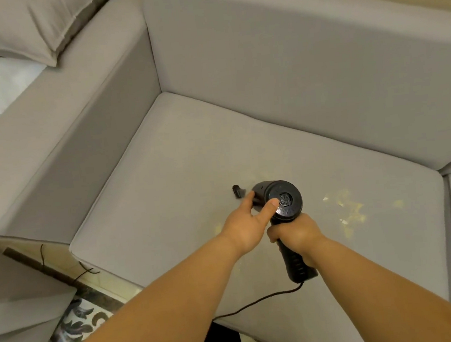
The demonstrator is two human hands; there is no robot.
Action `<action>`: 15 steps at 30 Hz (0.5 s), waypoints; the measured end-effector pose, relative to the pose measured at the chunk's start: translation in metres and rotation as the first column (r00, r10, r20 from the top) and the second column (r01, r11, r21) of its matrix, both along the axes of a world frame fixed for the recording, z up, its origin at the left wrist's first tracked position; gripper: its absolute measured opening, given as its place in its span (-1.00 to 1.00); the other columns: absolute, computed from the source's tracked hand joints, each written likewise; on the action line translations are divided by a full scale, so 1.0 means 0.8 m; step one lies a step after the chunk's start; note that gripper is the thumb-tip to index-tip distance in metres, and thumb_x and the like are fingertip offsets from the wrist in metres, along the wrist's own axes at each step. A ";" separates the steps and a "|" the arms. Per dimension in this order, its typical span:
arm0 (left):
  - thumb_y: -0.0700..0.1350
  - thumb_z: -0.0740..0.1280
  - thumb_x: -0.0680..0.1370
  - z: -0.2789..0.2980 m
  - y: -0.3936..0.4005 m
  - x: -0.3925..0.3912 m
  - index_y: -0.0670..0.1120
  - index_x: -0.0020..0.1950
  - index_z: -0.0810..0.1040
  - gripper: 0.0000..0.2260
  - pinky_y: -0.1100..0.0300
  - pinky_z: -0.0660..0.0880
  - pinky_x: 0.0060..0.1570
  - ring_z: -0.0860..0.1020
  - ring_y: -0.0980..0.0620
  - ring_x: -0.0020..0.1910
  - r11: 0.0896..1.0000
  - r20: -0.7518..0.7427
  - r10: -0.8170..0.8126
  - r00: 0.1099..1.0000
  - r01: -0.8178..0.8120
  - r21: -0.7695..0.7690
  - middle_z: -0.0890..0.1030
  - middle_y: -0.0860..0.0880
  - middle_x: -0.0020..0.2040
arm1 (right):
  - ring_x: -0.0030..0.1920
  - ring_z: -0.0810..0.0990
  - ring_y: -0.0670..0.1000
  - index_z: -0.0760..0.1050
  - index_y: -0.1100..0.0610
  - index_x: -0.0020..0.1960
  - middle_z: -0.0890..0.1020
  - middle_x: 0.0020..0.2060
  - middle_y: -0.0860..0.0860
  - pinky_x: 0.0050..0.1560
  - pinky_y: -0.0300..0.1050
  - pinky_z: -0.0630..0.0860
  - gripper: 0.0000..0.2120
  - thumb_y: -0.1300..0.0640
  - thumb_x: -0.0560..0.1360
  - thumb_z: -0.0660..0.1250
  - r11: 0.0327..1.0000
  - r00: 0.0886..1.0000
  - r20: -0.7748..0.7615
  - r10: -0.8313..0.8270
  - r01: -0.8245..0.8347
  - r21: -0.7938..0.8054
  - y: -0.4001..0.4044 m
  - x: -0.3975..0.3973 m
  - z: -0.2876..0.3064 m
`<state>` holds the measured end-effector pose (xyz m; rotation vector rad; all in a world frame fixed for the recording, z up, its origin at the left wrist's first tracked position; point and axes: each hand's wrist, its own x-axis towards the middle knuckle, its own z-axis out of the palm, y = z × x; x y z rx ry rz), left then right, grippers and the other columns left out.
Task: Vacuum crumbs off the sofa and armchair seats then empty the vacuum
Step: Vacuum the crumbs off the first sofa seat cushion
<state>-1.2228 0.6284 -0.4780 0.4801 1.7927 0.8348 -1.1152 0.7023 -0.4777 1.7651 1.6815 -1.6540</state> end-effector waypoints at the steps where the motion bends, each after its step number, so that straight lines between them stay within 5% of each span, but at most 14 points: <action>1: 0.33 0.21 0.49 0.003 -0.001 0.006 0.08 0.55 0.11 -0.29 0.14 0.25 0.33 0.31 -0.02 0.43 1.000 0.003 -0.010 1.000 0.010 -0.004 0.34 0.00 0.46 | -0.17 0.57 0.20 0.55 0.19 -0.11 0.62 -0.19 0.20 -0.03 0.10 0.60 -0.79 0.31 0.28 0.44 1.000 1.000 0.001 0.003 -0.003 -0.004 -0.001 0.007 0.003; 8: 0.33 0.18 0.49 0.019 -0.024 0.057 0.04 0.55 0.12 -0.29 0.11 0.30 0.32 0.35 -0.05 0.40 0.999 0.011 -0.030 0.999 0.031 -0.030 0.36 -0.03 0.45 | -0.16 0.57 0.22 0.56 0.24 -0.08 0.61 -0.18 0.22 0.07 0.19 0.60 -0.78 0.32 0.28 0.43 0.998 0.998 0.036 0.060 -0.058 -0.036 -0.018 0.061 0.022; 15: 0.29 0.19 0.52 0.036 -0.055 0.082 0.07 0.54 0.12 -0.34 0.18 0.27 0.27 0.35 -0.01 0.39 0.995 0.024 0.095 0.995 -0.096 0.033 0.37 0.01 0.44 | -0.21 0.58 0.20 0.58 0.19 -0.13 0.63 -0.23 0.19 -0.03 0.15 0.62 -0.79 0.28 0.23 0.45 0.993 0.994 0.008 0.113 -0.113 0.036 -0.037 0.074 0.033</action>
